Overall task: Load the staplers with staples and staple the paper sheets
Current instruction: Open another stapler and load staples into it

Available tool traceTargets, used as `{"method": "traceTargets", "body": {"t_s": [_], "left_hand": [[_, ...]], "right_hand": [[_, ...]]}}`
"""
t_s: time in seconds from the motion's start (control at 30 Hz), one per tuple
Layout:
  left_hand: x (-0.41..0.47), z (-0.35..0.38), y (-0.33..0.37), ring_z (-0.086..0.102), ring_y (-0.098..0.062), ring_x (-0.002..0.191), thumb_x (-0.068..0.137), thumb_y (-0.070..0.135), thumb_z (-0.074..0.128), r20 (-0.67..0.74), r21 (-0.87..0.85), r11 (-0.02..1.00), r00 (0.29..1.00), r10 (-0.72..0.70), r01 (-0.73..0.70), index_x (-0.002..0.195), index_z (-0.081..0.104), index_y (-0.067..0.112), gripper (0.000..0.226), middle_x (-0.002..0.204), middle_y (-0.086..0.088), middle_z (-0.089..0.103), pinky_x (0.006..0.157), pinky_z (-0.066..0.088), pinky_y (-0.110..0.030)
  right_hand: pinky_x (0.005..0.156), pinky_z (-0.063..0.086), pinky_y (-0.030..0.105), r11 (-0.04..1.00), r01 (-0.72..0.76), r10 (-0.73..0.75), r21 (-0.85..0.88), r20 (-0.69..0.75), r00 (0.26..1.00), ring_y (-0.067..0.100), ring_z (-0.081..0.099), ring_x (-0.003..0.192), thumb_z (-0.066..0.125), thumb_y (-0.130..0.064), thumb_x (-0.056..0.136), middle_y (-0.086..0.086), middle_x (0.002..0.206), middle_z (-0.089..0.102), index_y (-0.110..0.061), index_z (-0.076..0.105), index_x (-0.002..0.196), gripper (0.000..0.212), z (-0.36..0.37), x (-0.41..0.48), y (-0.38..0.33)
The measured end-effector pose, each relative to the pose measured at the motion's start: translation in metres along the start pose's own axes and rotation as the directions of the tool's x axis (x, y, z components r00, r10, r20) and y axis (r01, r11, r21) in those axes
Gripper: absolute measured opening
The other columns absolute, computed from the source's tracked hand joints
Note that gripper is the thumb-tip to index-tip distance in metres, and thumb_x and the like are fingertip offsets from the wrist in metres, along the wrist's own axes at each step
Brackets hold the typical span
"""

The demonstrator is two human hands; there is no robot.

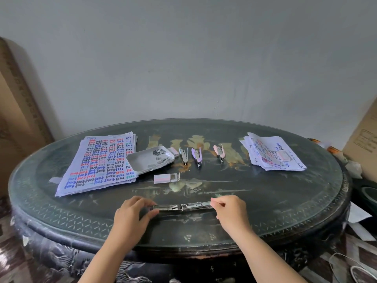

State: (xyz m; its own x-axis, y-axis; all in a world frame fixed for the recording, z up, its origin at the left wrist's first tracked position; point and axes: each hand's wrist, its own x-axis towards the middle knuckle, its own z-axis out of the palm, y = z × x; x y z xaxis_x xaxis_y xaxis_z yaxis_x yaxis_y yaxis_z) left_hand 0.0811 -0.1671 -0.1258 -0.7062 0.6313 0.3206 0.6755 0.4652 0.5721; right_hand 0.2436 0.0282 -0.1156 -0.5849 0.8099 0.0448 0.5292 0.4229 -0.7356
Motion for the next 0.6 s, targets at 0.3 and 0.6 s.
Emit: {"method": "traceTargets", "body": {"t_s": [0.3, 0.6], "left_hand": [[-0.008, 0.005, 0.008, 0.055, -0.001, 0.085, 0.061, 0.077, 0.053, 0.033, -0.014, 0.997, 0.997, 0.073, -0.073, 0.068, 0.055, 0.052, 0.026, 0.077, 0.029, 0.058, 0.082, 0.043, -0.037], [-0.007, 0.013, 0.019, 0.060, 0.004, 0.090, 0.077, 0.061, 0.062, 0.042, -0.232, 0.968, 0.993, 0.107, -0.094, 0.082, 0.072, 0.034, 0.029, 0.084, 0.024, 0.068, 0.084, 0.046, -0.025]], "right_hand": [[0.107, 0.036, 0.035, 0.986, -0.080, 0.099, -0.145, 0.123, 0.987, 0.025, 0.037, 0.135, 0.053, -0.052, 0.091, 0.014, 0.142, 0.044, -0.006, 0.024, 0.150, 0.080, 0.016, 0.005, -0.025], [0.097, 0.043, 0.033, 0.981, -0.011, 0.044, -0.195, 0.166, 0.985, 0.025, 0.044, 0.127, 0.062, -0.017, 0.086, 0.008, 0.141, 0.042, -0.011, 0.030, 0.146, 0.069, 0.036, 0.016, -0.049]]}}
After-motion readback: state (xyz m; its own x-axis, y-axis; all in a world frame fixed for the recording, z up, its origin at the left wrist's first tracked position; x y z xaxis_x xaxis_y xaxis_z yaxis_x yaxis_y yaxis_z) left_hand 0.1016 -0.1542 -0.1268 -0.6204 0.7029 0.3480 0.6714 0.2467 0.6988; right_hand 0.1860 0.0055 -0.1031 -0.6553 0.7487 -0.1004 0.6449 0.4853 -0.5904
